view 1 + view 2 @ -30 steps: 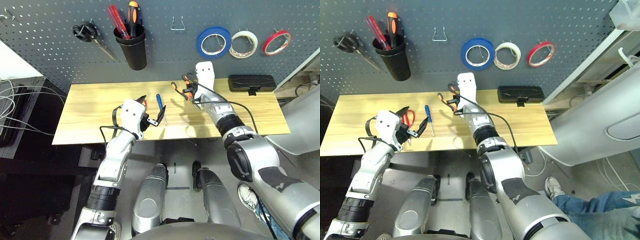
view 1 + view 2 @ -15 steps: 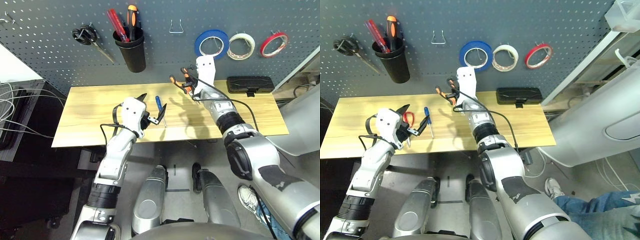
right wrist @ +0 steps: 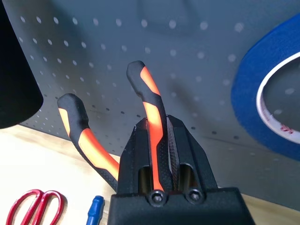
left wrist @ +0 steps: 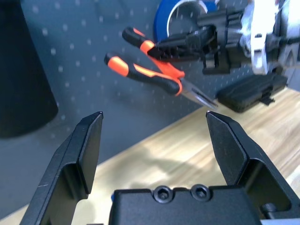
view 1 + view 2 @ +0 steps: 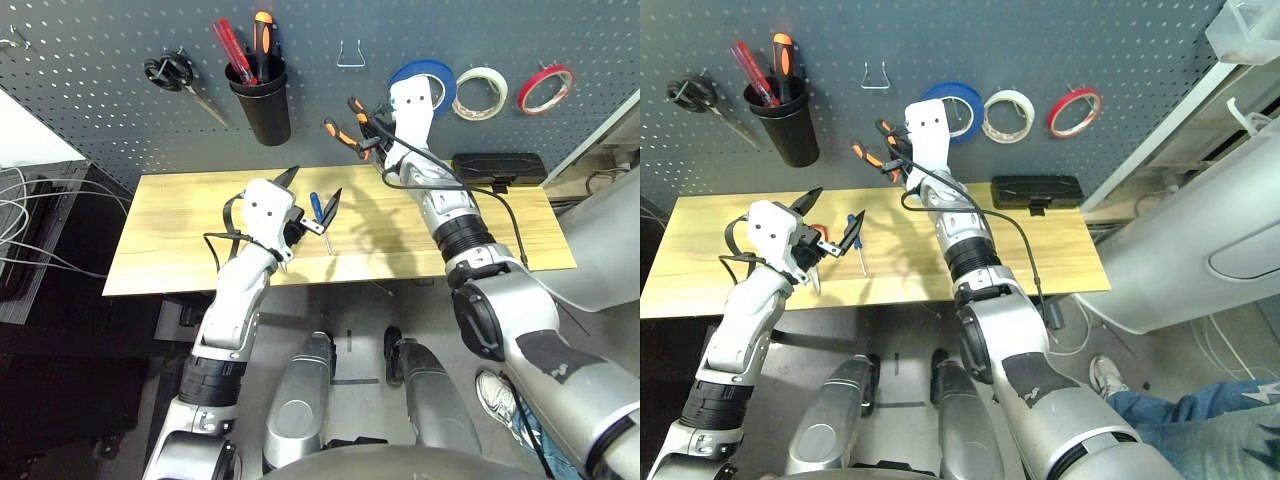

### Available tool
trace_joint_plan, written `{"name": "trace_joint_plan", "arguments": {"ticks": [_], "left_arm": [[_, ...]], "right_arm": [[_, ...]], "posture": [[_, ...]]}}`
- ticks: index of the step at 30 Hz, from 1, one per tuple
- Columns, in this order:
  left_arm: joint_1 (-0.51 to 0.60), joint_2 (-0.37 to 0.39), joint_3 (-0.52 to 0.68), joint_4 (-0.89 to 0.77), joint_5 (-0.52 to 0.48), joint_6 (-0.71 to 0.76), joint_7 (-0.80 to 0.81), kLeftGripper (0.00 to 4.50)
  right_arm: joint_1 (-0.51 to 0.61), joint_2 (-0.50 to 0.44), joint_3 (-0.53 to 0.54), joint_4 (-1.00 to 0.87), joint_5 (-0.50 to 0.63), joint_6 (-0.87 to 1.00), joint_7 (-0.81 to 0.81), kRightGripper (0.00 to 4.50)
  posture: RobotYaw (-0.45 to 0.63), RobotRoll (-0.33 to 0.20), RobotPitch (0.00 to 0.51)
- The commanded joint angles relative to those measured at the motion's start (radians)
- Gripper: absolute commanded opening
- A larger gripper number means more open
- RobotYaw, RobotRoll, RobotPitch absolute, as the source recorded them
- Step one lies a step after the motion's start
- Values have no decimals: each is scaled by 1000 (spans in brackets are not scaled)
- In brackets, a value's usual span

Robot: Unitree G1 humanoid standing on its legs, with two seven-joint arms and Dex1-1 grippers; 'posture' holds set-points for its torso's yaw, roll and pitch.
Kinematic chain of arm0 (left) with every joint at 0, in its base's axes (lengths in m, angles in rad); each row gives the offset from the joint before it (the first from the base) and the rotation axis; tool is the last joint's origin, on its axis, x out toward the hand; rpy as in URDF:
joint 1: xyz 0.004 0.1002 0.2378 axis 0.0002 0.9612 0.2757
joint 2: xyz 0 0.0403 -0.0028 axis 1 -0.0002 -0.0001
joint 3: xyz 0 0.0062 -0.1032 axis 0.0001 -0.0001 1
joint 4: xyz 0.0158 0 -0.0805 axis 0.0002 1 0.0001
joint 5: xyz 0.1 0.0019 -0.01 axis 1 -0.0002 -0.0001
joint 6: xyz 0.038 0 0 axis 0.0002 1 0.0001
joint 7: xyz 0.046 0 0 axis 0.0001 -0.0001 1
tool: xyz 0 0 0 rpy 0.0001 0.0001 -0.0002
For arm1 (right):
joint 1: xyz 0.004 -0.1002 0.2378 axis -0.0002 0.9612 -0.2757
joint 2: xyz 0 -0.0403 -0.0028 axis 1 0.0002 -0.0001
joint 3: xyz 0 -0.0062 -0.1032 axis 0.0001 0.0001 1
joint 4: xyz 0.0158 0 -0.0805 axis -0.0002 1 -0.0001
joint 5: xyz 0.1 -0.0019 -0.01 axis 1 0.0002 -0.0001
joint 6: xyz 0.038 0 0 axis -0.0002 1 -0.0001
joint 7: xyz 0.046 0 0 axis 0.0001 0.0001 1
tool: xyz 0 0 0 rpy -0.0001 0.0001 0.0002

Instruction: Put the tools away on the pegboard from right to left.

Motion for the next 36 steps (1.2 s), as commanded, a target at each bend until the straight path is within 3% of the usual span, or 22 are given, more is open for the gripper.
{"name": "trace_joint_plan", "arguments": {"ticks": [1,19,36], "left_arm": [[-12,-16,14,-27,-24,-6,9,4500],[-41,-14,21,-3,-33,-7,0,4500],[-53,-15,17,6,-30,-5,-4,4500]], "right_arm": [[9,-1,8,-43,12,-2,13,275],[16,4,9,-157,31,-7,46,275],[-110,6,-15,-74,59,-219,29,275]], "posture": [[176,0,210],[166,0,177],[161,0,182]]}}
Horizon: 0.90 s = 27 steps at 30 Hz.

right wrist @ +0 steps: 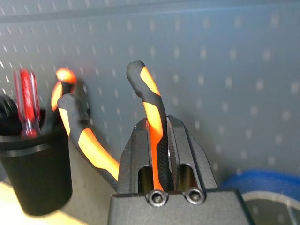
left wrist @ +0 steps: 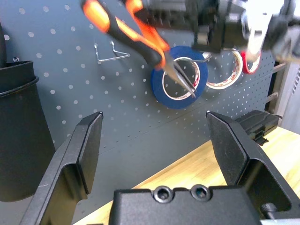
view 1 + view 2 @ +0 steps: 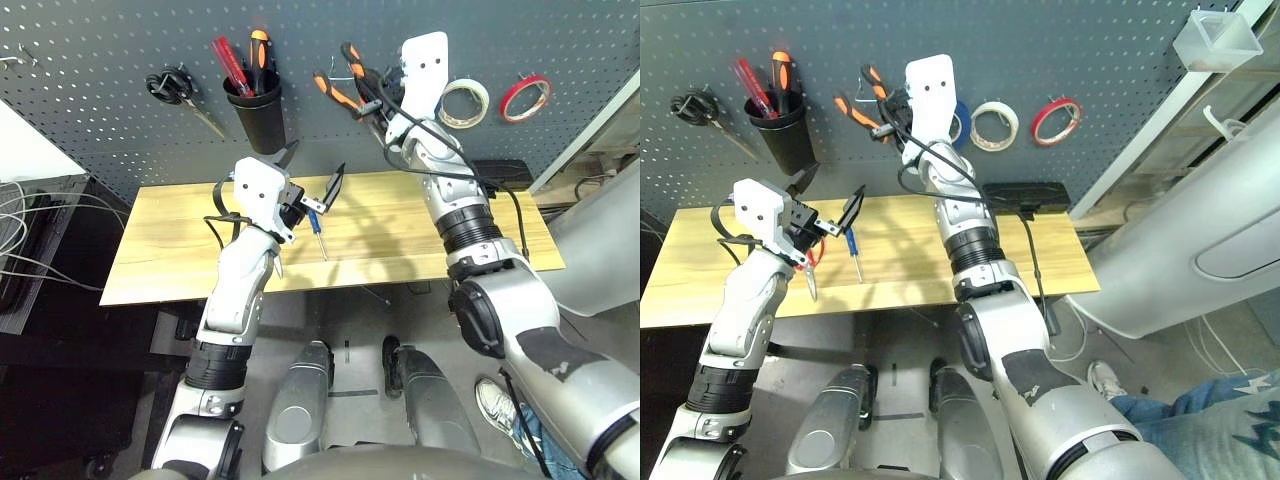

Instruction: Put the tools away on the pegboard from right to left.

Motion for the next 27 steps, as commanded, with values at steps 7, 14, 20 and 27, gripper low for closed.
{"name": "trace_joint_plan", "arguments": {"ticks": [7,14,20,27], "left_arm": [[-2,8,-1,17,1,-6,-8,4500],[-12,10,-3,25,1,-8,-8,4500],[-8,9,-5,22,1,-7,-9,4500],[-8,4,-11,24,6,-9,-6,4500]], "right_arm": [[-94,7,-18,97,22,-180,5,275],[-162,4,-18,226,-3,-332,-35,275],[-221,-3,1,330,-51,-433,-102,275],[-281,-13,49,438,-165,-518,-229,275]], "posture": [[166,0,174],[165,0,174],[166,0,177],[176,0,179]]}}
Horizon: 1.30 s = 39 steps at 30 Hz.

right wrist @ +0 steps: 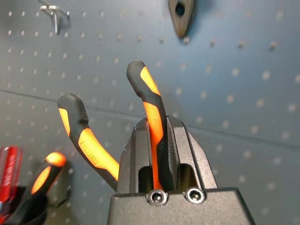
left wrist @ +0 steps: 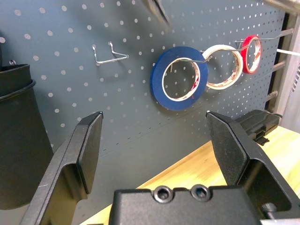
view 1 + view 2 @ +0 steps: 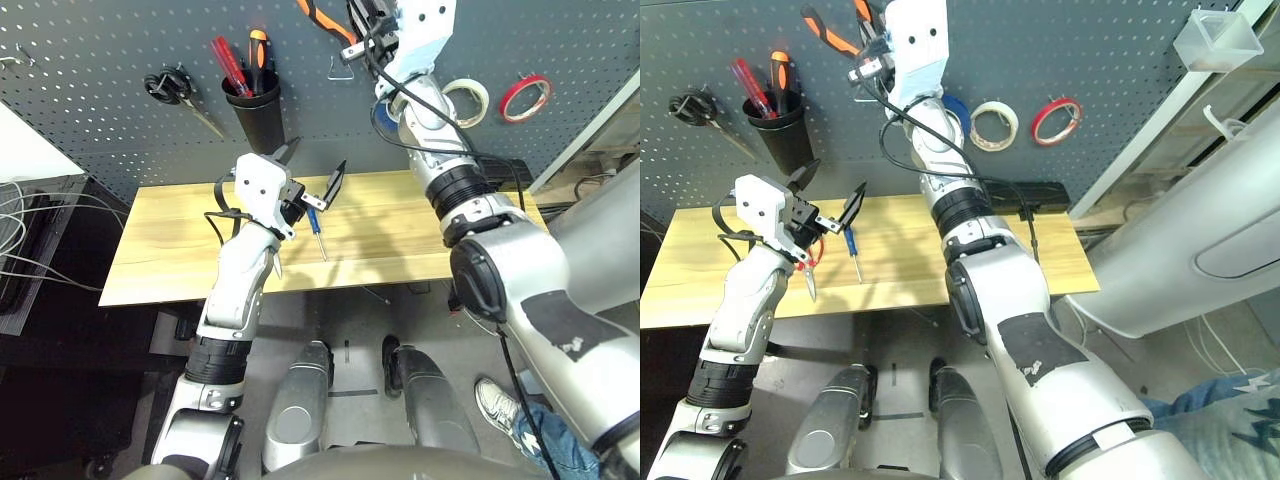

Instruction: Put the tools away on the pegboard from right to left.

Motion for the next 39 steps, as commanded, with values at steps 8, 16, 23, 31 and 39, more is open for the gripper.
{"name": "trace_joint_plan", "arguments": {"ticks": [8,16,23,31,39], "left_arm": [[9,-12,-15,-7,13,0,8,4500],[38,-17,-23,-60,16,17,18,4500],[66,-18,-27,-89,19,30,25,4500],[90,-22,-34,-126,24,53,41,4500],[127,-24,-39,-180,29,85,62,4500]], "right_arm": [[-73,3,51,91,-120,-39,-124,275],[-100,6,42,102,-133,-35,-144,275],[-98,14,41,107,-137,-36,-150,275],[-106,16,34,114,-134,-20,-166,275],[-112,11,45,113,-157,-34,-207,275]], "posture": [[194,0,189],[211,0,213],[225,0,229],[243,0,239],[266,0,260]]}}
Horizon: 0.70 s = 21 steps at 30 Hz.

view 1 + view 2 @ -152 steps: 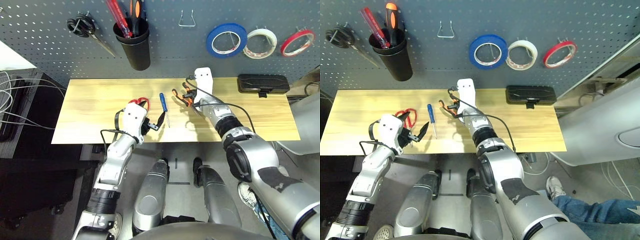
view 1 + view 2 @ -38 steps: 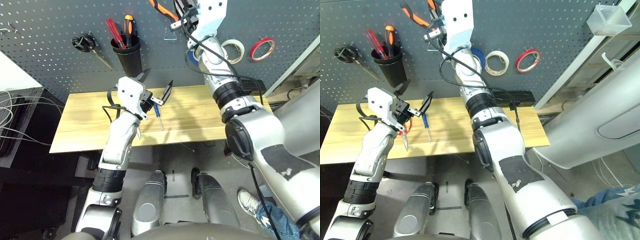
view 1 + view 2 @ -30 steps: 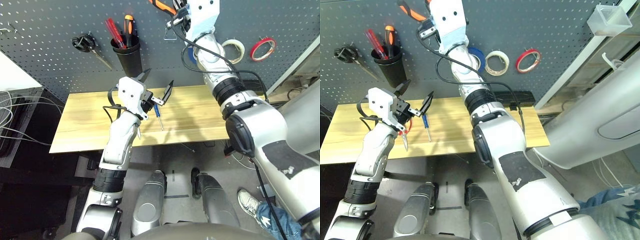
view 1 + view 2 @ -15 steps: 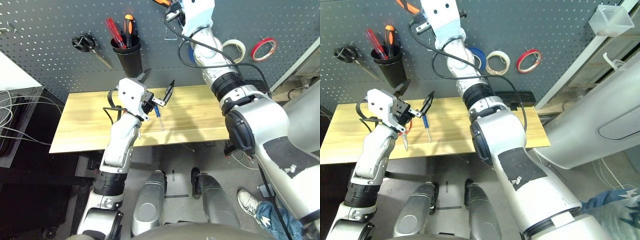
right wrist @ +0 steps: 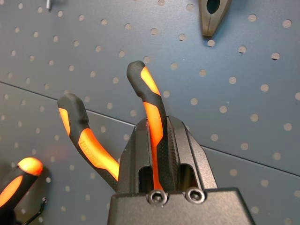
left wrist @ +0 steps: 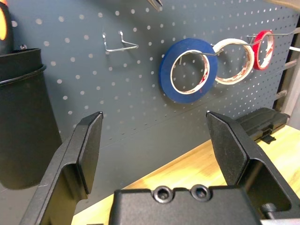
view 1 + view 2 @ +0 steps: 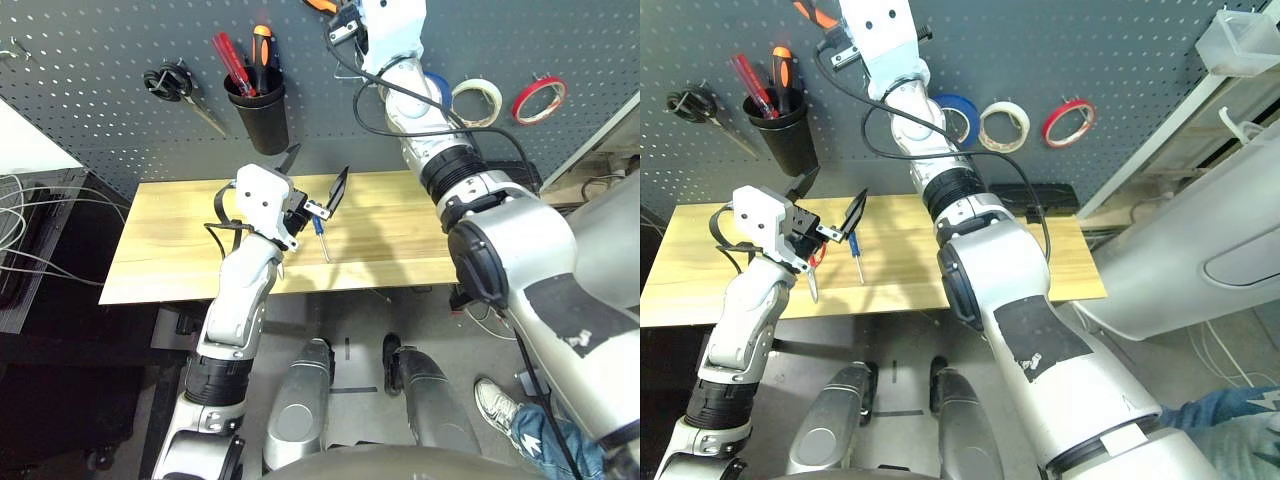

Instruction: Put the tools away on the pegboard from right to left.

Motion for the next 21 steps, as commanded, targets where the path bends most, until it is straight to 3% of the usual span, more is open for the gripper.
{"name": "trace_joint_plan", "arguments": {"ticks": [1,15,21], "left_arm": [[38,-3,-10,-40,6,26,10,4500],[68,-12,-29,-86,16,61,40,4500],[73,-23,-38,-97,21,72,52,4500]], "right_arm": [[-19,1,12,0,-22,-15,-28,275],[-42,5,45,7,-89,-4,-138,275],[-52,3,116,7,-174,-26,-201,275]], "posture": [[266,0,260],[294,0,288],[291,0,306]]}}
